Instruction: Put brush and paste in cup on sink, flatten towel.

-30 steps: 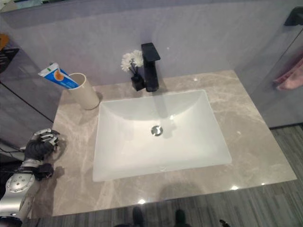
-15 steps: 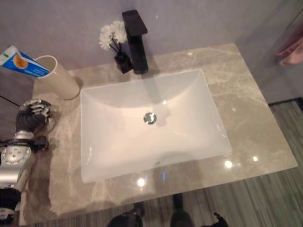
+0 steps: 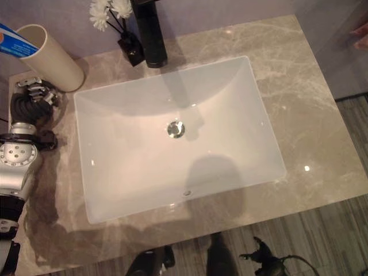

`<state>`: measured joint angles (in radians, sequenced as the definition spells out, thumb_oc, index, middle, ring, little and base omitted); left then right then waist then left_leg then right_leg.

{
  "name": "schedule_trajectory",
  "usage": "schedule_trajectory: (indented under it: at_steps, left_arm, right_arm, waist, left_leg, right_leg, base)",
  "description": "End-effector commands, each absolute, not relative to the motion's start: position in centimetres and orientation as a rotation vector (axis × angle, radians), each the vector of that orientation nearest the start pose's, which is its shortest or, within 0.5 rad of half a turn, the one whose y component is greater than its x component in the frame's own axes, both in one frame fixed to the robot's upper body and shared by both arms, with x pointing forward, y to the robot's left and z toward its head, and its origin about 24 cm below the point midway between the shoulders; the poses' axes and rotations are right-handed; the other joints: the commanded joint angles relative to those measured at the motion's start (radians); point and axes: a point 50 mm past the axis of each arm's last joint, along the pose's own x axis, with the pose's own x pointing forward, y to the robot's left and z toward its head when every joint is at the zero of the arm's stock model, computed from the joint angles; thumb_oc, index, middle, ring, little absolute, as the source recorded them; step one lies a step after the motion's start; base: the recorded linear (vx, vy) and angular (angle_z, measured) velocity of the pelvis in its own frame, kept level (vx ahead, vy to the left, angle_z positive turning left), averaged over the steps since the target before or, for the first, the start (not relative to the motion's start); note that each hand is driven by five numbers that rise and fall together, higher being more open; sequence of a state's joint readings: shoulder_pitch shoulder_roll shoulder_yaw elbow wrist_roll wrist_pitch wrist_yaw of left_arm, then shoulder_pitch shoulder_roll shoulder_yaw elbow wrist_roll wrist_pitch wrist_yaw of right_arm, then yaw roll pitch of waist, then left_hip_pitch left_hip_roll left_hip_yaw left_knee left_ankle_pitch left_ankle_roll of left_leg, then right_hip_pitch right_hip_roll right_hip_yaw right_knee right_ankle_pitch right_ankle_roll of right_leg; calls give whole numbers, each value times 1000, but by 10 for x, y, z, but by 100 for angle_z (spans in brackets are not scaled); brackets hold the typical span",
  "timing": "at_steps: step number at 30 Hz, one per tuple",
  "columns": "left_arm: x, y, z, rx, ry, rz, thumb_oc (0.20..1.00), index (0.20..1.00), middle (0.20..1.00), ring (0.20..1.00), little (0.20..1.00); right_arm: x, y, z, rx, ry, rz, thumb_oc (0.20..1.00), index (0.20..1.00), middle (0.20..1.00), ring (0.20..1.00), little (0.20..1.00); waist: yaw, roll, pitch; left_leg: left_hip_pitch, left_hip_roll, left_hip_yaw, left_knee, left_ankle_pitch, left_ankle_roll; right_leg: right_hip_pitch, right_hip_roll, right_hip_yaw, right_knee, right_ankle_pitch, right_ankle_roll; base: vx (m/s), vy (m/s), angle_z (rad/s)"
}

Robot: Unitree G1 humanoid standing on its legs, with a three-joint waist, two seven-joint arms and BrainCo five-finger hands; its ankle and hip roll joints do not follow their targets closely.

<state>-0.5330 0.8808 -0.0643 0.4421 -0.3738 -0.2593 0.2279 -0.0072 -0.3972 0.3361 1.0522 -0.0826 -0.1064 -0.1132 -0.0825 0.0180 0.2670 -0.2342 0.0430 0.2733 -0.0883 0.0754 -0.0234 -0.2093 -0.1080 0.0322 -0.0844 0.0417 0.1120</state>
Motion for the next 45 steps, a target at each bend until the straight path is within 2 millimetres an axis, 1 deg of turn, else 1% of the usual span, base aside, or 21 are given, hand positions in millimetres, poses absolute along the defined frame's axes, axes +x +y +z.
schedule_trajectory:
  at_steps: [1,11,18,22,23,31,35,36,38,40,41,42,43,45]
  left_arm:
    - [324,327,181,498,-291,354,200,200,200,200,200]
    - [340,320,190,507,-289,363,200,200,200,200,200]
    - [349,310,195,508,-300,346,200,200,200,200,200]
    - [354,305,193,509,-292,338,200,200,200,200,200]
    - [355,302,190,508,-283,331,200,200,200,200,200]
    - [354,300,176,489,-250,323,200,200,200,200,200]
    - [346,304,161,467,-218,336,200,200,200,200,200]
    - [339,305,156,442,-224,352,200,200,200,200,200]
    - [330,307,147,403,-225,364,200,200,200,200,200]
    - [318,310,138,402,-217,371,200,200,200,200,200]
    - [305,316,126,400,-195,387,200,200,200,200,200]
    - [299,319,121,402,-185,394,200,200,200,200,200]
    - [298,319,121,402,-183,395,200,200,200,200,200]
    - [285,326,114,411,-170,416,200,200,200,200,200]
  right_arm:
    - [137,-270,-127,-664,923,34,1000,1000,1000,1000,1000]
    - [135,-269,-127,-662,920,39,1000,1000,1000,1000,1000]
    - [134,-269,-127,-665,919,48,1000,1000,1000,1000,1000]
    - [133,-267,-128,-670,915,59,1000,1000,1000,1000,1000]
    - [132,-267,-128,-671,920,61,1000,1000,1000,1000,1000]
    - [128,-268,-130,-676,937,60,1000,1000,1000,1000,1000]
    - [122,-270,-132,-681,964,56,1000,1000,1000,1000,1000]
    - [115,-271,-135,-676,990,48,1000,1000,1000,1000,1000]
    - [108,-273,-137,-675,1018,41,1000,1000,1000,1000,1000]
    - [103,-273,-139,-666,1034,37,1000,1000,1000,1000,1000]
    - [97,-274,-140,-657,1054,29,1000,1000,1000,1000,1000]
    - [96,-274,-141,-649,1060,21,1000,1000,1000,1000,1000]
    - [95,-274,-141,-650,1061,23,1000,1000,1000,1000,1000]
    - [92,-275,-141,-643,1070,13,1000,1000,1000,1000,1000]
  waist:
    - [-39,-9,-5]
    - [-58,-20,-2]
    - [-71,-26,0]
    - [-77,-29,3]
    - [-79,-30,3]
    - [-81,-27,-6]
    - [-71,-19,-18]
    - [-63,-13,-25]
    - [-53,-7,-33]
    - [-44,-5,-45]
    - [-34,-3,-51]
    - [-29,-3,-58]
    - [-31,-2,-58]
    - [-22,-2,-68]
  left_leg:
    - [-80,12,-49,185,-66,-20]
    - [-108,20,-42,200,-66,-23]
    - [-119,25,-39,194,-56,-26]
    - [-124,28,-38,198,-54,-28]
    - [-123,29,-38,198,-54,-28]
    - [-112,32,-37,200,-57,-30]
    - [-90,33,-41,196,-57,-33]
    - [-68,33,-49,188,-58,-33]
    - [-48,34,-58,181,-57,-34]
    - [-27,34,-68,167,-51,-35]
    - [1,34,-79,155,-51,-37]
    - [9,34,-82,145,-45,-37]
    - [11,34,-83,144,-44,-37]
    - [33,33,-90,125,-36,-40]
  right_leg:
    - [-61,-38,15,90,23,26]
    - [-96,-26,30,92,31,20]
    - [-117,-20,37,95,40,18]
    - [-124,-18,41,100,39,17]
    - [-126,-16,43,102,39,15]
    - [-119,-12,44,106,37,10]
    - [-101,-11,39,110,28,6]
    - [-81,-11,31,113,19,3]
    - [-60,-9,18,117,6,0]
    - [-38,-6,7,120,-4,-5]
    - [-10,-3,-6,128,-20,-8]
    - [-4,-2,-10,127,-18,-10]
    - [-2,-2,-11,126,-18,-10]
    - [24,-1,-24,117,-21,-11]
  base:
    - [-3,-6,-6]
    - [-8,-10,-3]
    - [-7,-5,-1]
    - [0,0,0]
    - [0,0,0]
    - [0,0,0]
    - [11,-5,-1]
    - [50,-32,-4]
    - [49,-45,-2]
    - [46,-45,3]
    - [23,-40,8]
    - [21,-29,13]
    - [-2,-26,22]
    - [6,-30,19]
